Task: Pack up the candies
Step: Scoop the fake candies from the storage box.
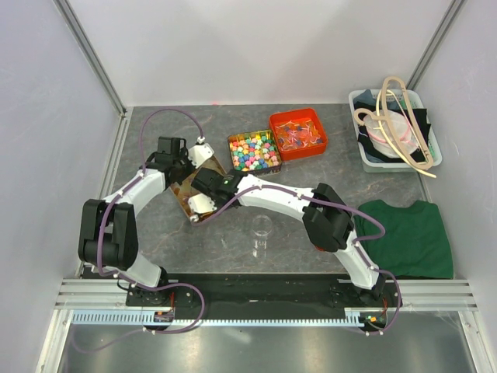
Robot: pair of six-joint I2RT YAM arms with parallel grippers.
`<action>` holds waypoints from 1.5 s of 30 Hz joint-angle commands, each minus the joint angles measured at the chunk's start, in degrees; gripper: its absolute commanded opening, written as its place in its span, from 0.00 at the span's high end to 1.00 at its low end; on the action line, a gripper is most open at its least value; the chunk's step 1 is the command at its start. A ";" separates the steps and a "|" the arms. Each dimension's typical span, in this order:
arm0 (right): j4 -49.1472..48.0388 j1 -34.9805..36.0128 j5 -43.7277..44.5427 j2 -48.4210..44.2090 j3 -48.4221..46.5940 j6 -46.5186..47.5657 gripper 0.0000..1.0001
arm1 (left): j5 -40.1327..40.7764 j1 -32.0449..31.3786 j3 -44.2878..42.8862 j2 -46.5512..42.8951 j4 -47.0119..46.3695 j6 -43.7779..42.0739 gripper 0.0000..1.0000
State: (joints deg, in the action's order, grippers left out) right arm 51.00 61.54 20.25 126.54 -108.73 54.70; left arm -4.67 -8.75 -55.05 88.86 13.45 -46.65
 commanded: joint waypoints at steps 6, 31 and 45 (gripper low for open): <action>-3.36 -1.24 -9.43 -2.53 4.40 -8.45 1.00 | -1.14 -0.83 0.90 -2.29 -4.40 5.96 0.98; -20.68 -7.57 -23.14 -12.80 16.35 -21.83 1.00 | 0.10 0.31 1.44 1.22 -4.67 13.42 0.98; -21.38 -10.12 -27.02 -17.12 17.50 -23.14 1.00 | -2.63 3.13 -1.29 4.48 -3.61 17.12 0.98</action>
State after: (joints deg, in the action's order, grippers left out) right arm 33.67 51.92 -4.54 114.76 -90.39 35.11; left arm -9.61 -6.96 -53.65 92.66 13.15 -33.85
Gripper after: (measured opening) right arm 0.352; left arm 0.079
